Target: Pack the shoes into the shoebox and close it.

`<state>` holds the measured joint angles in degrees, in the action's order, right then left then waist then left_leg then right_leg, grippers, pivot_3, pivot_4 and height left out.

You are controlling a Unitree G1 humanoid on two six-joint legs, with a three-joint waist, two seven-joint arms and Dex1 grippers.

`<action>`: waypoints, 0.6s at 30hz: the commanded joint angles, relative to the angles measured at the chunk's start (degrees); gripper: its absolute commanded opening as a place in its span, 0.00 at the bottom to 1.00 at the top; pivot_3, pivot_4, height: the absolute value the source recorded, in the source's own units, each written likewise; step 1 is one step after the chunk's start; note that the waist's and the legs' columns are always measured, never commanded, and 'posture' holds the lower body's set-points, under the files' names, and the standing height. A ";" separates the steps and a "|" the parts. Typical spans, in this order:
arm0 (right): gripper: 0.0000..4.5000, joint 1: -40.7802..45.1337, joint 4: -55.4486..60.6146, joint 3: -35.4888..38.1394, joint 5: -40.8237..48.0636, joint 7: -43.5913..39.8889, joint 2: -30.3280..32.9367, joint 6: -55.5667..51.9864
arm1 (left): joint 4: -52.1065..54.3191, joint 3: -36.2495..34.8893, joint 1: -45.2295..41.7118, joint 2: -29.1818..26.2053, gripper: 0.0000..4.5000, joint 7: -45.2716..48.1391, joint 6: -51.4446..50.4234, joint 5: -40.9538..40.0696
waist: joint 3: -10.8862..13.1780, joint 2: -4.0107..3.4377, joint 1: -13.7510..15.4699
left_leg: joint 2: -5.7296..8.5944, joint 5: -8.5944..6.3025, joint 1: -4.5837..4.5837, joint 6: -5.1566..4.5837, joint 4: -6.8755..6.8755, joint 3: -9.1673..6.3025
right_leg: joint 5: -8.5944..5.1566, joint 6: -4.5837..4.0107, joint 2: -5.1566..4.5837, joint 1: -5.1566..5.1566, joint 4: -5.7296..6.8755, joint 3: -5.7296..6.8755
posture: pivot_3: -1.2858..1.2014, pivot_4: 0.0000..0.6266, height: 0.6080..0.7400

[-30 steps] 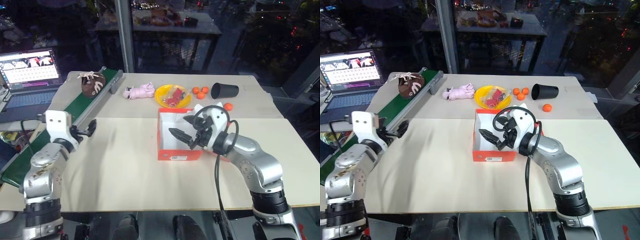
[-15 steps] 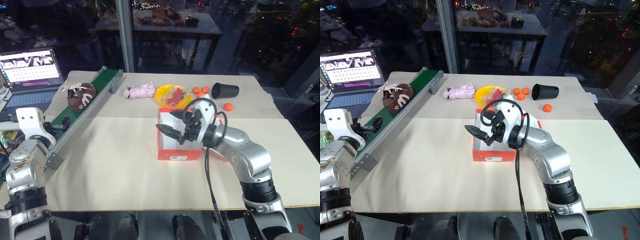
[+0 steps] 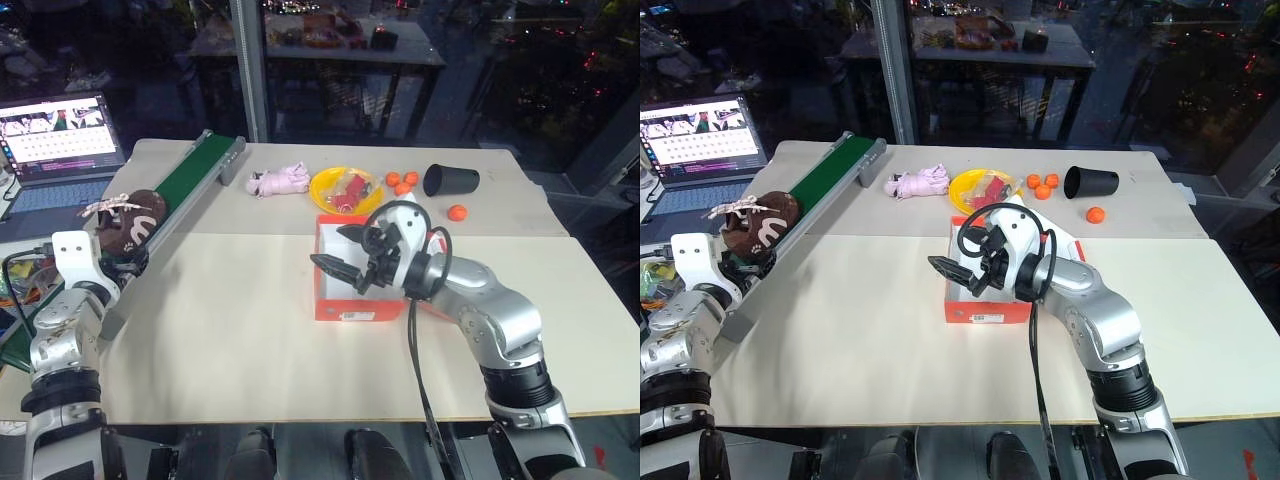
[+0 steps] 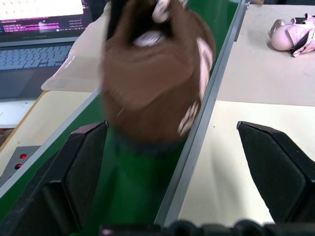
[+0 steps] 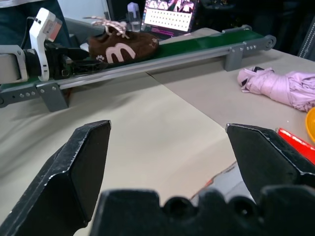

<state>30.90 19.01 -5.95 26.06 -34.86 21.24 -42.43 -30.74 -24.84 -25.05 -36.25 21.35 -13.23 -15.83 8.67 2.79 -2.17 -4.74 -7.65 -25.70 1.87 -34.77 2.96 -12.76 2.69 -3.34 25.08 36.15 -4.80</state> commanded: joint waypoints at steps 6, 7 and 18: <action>1.00 1.58 0.56 0.62 -0.43 0.01 1.07 0.73 | -1.21 -1.82 -1.31 -1.67 0.61 0.48 1.42 -1.18 | 0.00 0.00 0.59 | -0.02 0.00 0.00 0.01 -0.03 0.00 | 0.00 0.00 -0.03 -0.02 0.05 0.08 | 0.52 0.24 0.97; 1.00 1.78 0.39 0.61 -0.56 0.12 1.12 0.64 | -0.82 -1.70 -1.34 -1.29 0.56 0.58 1.29 -1.32 | 0.00 0.00 0.77 | -0.02 0.00 0.00 0.02 -0.03 0.00 | 0.00 -0.01 -0.03 -0.02 0.05 0.10 | 0.52 0.24 0.97; 1.00 6.30 -1.69 12.79 13.56 8.89 -8.39 -10.89 | 30.45 5.80 -4.27 8.10 0.44 3.26 -9.23 -11.69 | 0.01 0.04 1.84 | -0.14 0.08 -0.59 0.03 -0.33 -0.09 | 0.14 -0.03 -0.10 0.13 0.02 0.50 | 0.52 0.24 0.97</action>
<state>34.55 16.81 0.94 33.07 -29.63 15.02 -48.99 -9.89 -20.21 -25.50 -28.52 24.74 -19.89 -23.79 8.68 2.83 -0.33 -4.88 -7.54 -26.29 1.85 -35.12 2.87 -12.62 2.67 -3.43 25.21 36.18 -4.30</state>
